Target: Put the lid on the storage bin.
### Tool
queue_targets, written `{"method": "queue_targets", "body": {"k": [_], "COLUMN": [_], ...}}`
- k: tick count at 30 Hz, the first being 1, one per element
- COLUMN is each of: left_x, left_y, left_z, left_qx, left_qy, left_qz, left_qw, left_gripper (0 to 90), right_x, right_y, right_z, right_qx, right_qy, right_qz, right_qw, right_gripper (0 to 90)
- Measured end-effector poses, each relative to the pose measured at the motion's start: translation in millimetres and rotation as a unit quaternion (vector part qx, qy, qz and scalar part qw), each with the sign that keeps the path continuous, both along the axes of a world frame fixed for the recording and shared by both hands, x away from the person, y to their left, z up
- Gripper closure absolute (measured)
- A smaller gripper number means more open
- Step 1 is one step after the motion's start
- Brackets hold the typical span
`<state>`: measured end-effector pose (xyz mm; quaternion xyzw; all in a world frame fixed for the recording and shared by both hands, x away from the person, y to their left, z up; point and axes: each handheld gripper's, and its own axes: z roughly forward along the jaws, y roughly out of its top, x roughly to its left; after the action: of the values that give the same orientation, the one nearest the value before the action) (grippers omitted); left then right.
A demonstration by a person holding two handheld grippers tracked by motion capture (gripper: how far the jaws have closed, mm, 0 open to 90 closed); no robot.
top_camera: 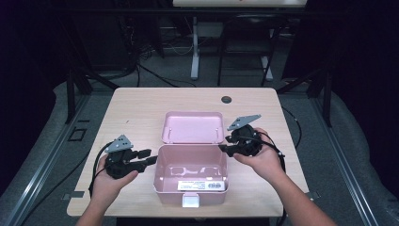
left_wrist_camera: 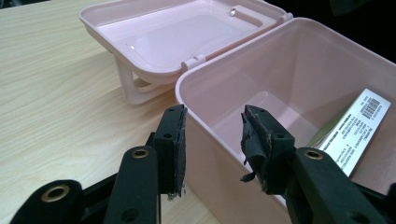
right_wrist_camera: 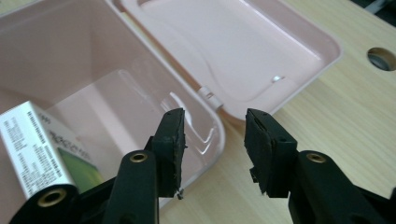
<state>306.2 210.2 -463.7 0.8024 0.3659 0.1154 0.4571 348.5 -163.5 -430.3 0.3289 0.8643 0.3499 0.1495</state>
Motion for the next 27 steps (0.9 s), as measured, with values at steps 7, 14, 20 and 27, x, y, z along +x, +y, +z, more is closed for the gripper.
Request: {"method": "queue_targets", "body": {"k": [7, 14, 20, 27], "left_x": [0.6, -0.2, -0.6, -0.7], "left_y": [-1.9, -5.7, -8.2, -11.3], "left_z": [-2.3, -3.5, -5.6, -5.8], "left_qx": [0.003, 0.010, 0.019, 0.018], "left_qy": [0.005, 0.002, 0.001, 0.000], "left_qz": [-0.004, -0.001, 0.001, 0.002], "left_qw": [1.0000, 0.9999, 0.9998, 0.9998], "left_gripper": [64.2, 67.9, 74.2, 78.3], "right_x": [8.2, 16.3, 22.1, 27.5], "right_y": [-3.7, -5.7, -5.1, -1.5], "right_z": [2.0, 1.2, -1.3, -3.5], "right_qx": [0.019, 0.025, 0.032, 0.043], "right_qy": [-0.008, -0.013, -0.013, -0.012], "right_qz": [-0.027, -0.049, -0.048, -0.061], "right_qw": [0.9994, 0.9984, 0.9982, 0.9971], "right_gripper": [59.5, 62.8, 69.0, 68.4]}}
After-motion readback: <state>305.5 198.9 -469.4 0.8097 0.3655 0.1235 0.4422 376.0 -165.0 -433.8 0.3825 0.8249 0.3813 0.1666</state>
